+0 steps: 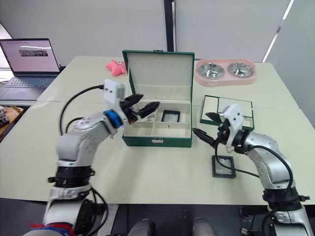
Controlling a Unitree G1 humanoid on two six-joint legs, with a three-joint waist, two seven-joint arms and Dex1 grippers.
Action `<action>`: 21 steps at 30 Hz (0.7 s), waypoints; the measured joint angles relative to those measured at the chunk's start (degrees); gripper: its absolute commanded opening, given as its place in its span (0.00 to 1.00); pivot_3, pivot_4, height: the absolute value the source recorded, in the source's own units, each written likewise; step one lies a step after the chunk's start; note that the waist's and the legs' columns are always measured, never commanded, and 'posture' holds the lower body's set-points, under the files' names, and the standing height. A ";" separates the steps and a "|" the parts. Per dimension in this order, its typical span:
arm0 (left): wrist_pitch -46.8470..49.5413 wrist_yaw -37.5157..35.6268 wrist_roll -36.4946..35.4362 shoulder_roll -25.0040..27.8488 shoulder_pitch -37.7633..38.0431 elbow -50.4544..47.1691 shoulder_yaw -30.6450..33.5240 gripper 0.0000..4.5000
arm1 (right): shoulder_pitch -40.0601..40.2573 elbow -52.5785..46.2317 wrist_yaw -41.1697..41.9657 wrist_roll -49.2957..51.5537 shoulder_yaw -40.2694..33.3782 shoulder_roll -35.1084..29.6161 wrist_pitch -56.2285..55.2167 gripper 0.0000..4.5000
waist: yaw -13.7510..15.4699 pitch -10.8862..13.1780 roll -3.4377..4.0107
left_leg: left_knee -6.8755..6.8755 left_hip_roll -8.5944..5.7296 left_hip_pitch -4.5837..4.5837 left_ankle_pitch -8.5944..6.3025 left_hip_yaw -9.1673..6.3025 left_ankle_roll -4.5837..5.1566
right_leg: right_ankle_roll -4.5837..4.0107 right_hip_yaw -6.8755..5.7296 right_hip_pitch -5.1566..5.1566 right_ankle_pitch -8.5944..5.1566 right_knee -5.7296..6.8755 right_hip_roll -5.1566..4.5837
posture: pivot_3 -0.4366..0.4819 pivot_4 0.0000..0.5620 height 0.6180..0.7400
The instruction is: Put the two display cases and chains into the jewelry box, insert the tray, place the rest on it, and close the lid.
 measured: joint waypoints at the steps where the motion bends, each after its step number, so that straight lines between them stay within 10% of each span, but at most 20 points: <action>1: 1.33 -1.06 -1.60 1.94 1.24 -0.96 2.03 0.99 | 1.29 0.12 -0.03 0.02 -1.50 -0.89 0.04 1.00 | 0.00 0.00 0.01 | 0.01 0.00 0.00 0.00 -0.01 0.00 | 0.00 -0.01 0.00 0.00 0.01 0.00 | 0.48 0.27 1.00; 11: 5.99 -8.41 -9.87 15.24 11.95 -3.35 13.61 0.99 | 10.84 2.76 1.16 0.03 -9.84 -5.38 -1.94 1.00 | 0.15 0.01 0.02 | 0.03 -0.01 0.08 -0.12 0.00 0.22 | 0.00 0.01 0.10 0.00 -0.01 0.01 | 0.48 0.27 1.00; 21: -10.10 -8.08 0.71 20.49 22.38 12.76 18.98 0.99 | 13.62 13.13 2.18 -0.21 -16.07 -5.84 -7.59 1.00 | -0.17 0.03 0.05 | -0.02 0.00 0.12 -0.13 0.05 0.23 | 0.00 0.04 0.07 -0.01 -0.01 0.01 | 0.48 0.27 1.00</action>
